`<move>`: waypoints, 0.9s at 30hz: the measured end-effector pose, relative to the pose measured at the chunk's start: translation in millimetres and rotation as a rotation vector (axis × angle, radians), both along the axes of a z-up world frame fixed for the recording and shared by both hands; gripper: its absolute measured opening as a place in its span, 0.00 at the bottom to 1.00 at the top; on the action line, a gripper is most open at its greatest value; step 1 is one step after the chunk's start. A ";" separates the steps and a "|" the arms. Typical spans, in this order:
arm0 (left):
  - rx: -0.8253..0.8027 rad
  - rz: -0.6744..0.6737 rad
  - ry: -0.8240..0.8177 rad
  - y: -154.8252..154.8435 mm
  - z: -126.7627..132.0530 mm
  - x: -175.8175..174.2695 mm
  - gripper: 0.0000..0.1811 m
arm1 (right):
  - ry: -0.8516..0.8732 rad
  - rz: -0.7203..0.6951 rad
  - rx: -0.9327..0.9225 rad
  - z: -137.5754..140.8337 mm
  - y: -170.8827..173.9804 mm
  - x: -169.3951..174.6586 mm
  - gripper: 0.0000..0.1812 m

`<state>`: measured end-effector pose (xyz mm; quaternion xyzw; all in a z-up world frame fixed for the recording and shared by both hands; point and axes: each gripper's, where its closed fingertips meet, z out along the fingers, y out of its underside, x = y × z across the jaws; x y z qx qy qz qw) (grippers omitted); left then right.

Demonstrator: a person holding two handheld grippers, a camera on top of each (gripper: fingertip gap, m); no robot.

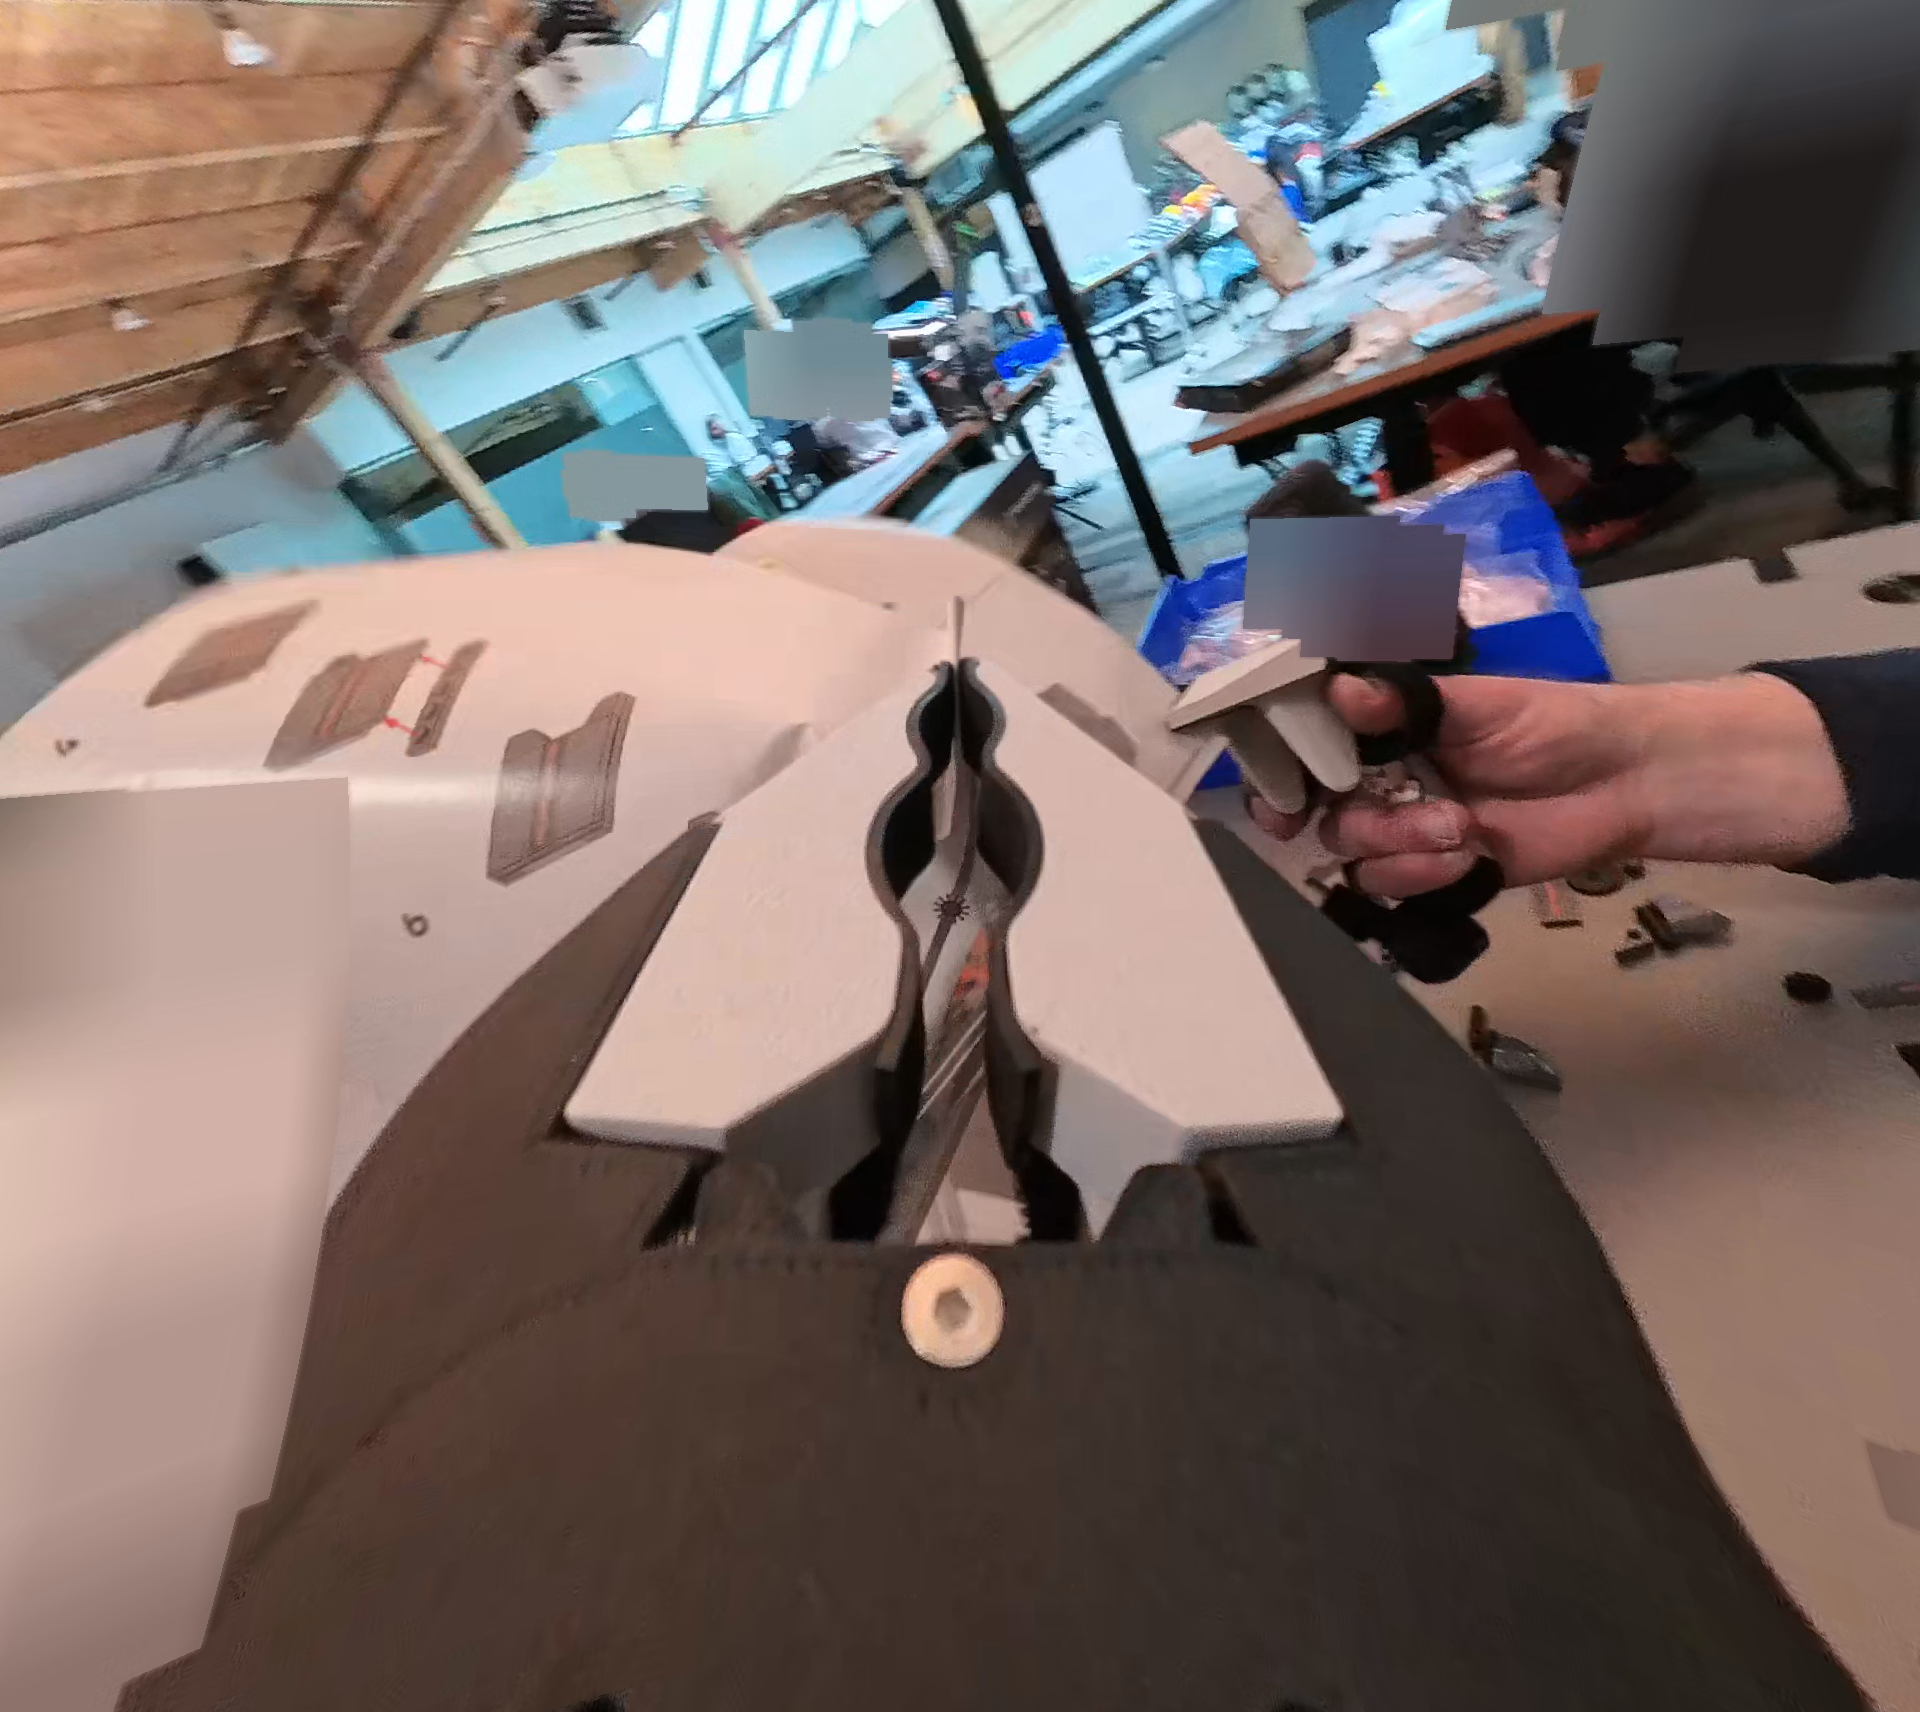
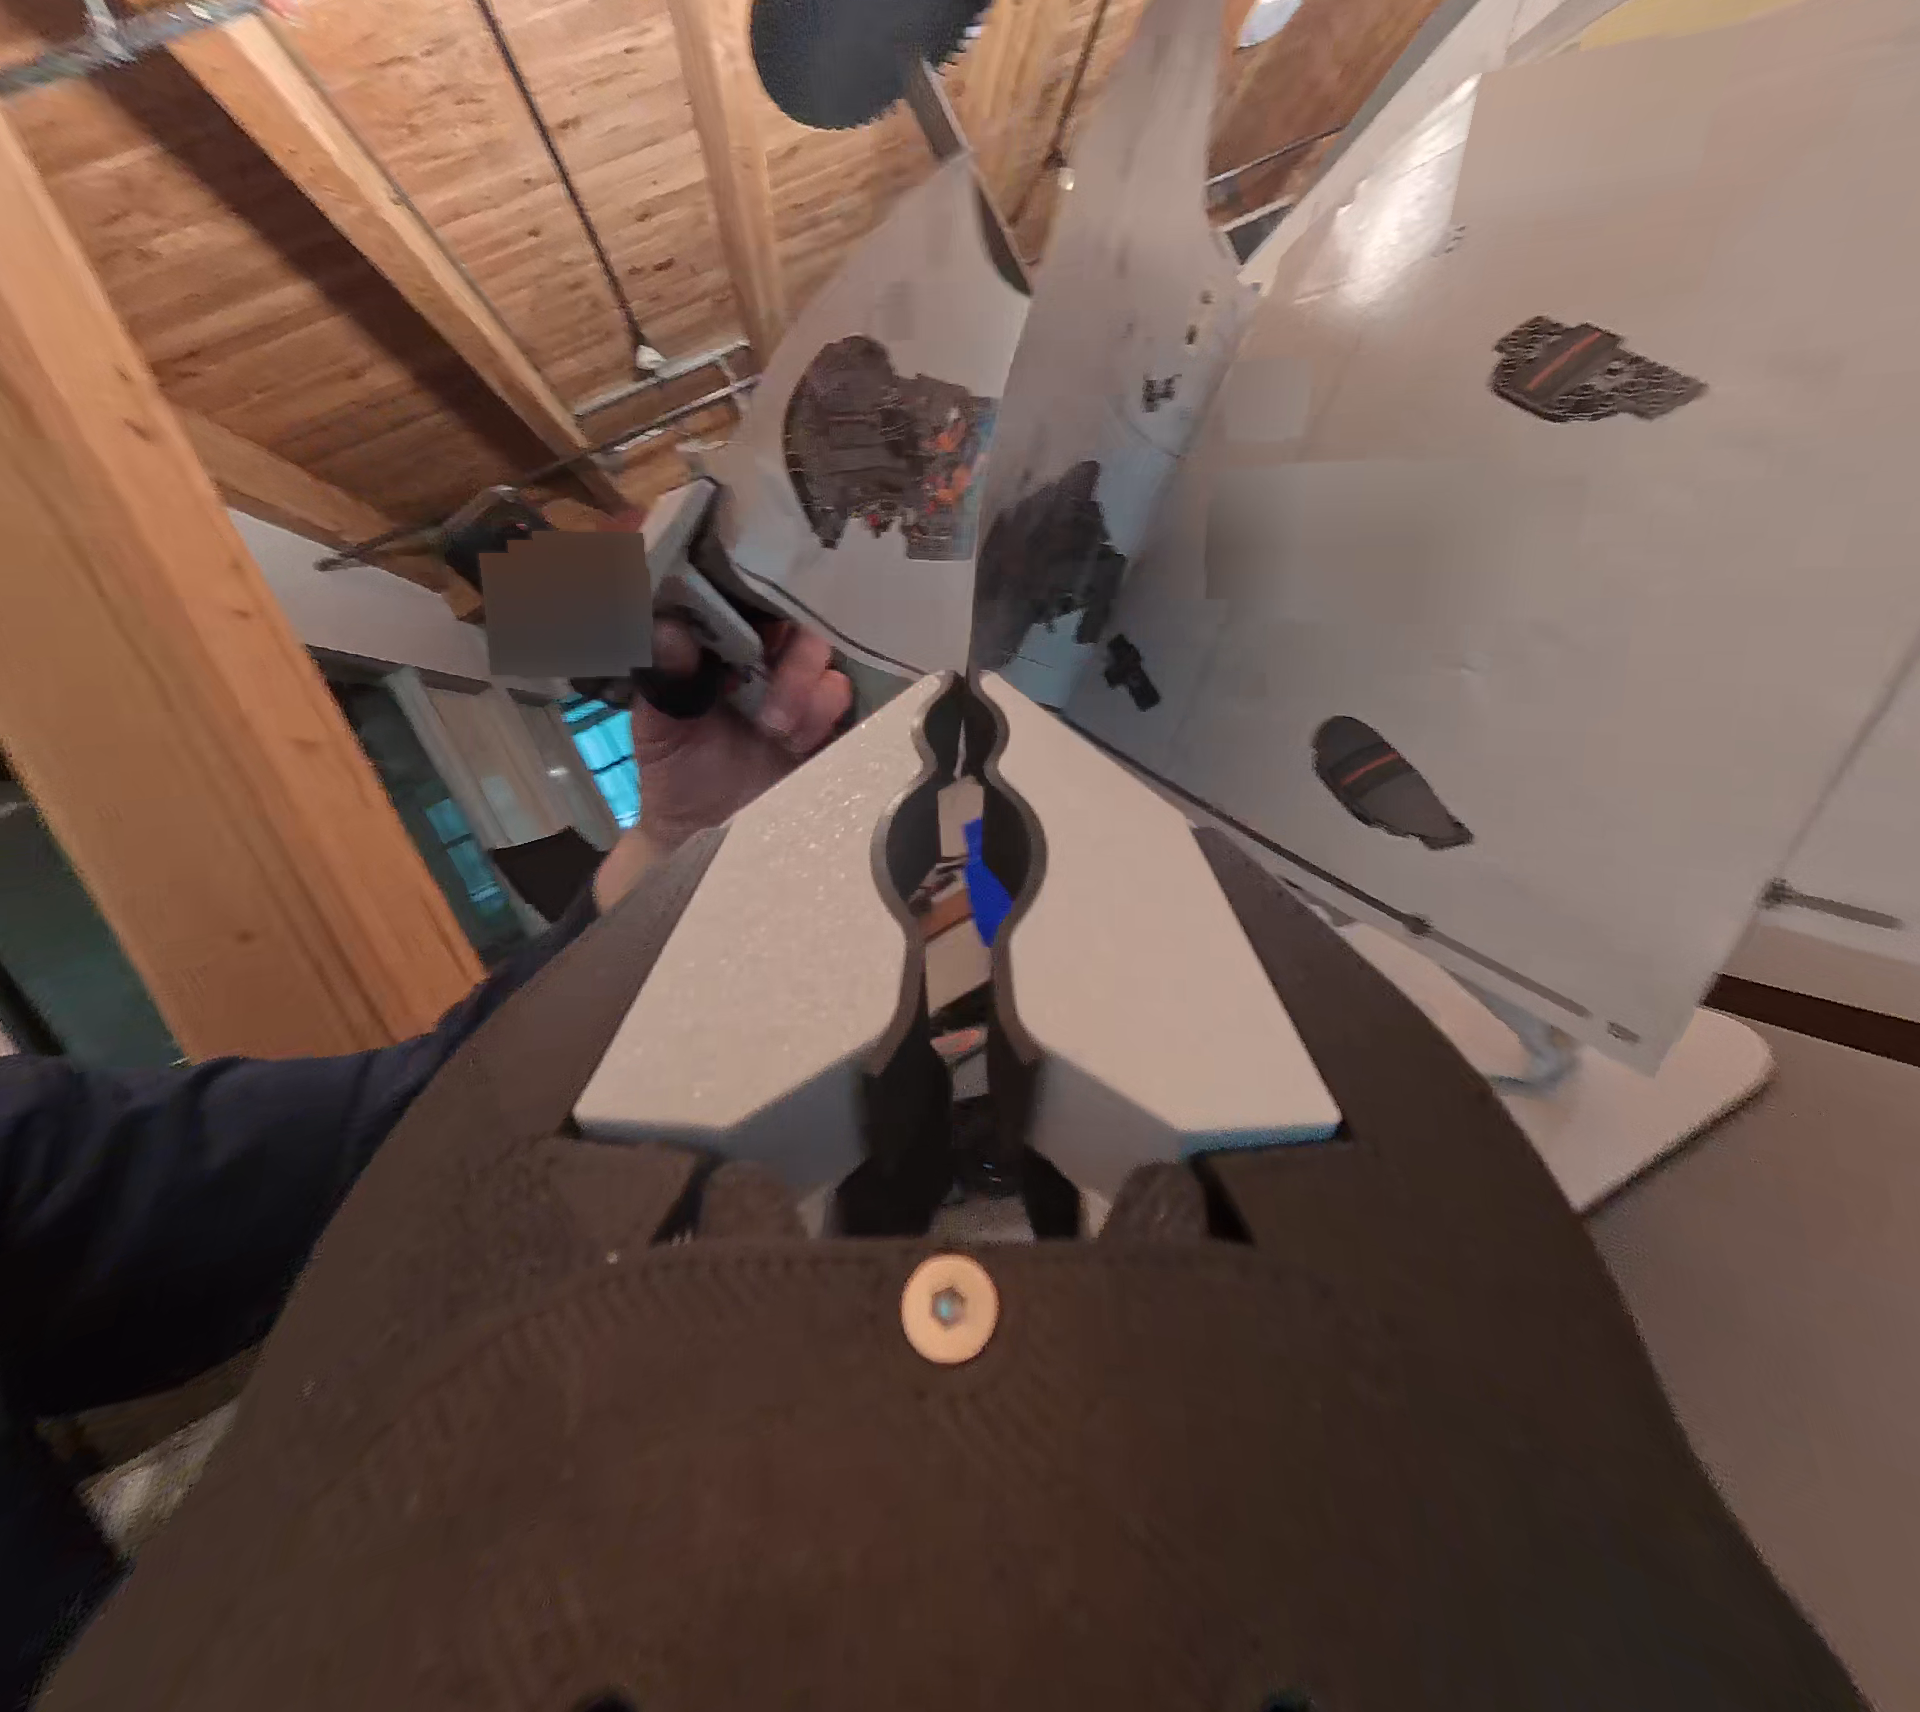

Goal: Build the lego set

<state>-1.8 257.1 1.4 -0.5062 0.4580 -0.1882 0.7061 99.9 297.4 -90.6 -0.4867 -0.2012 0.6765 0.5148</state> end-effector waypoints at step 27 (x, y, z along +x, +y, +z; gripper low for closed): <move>-0.523 0.405 -0.529 54.1 -84.7 -230.9 0.29 | -0.261 -0.318 -0.055 -52.2 54.1 20.7 0.00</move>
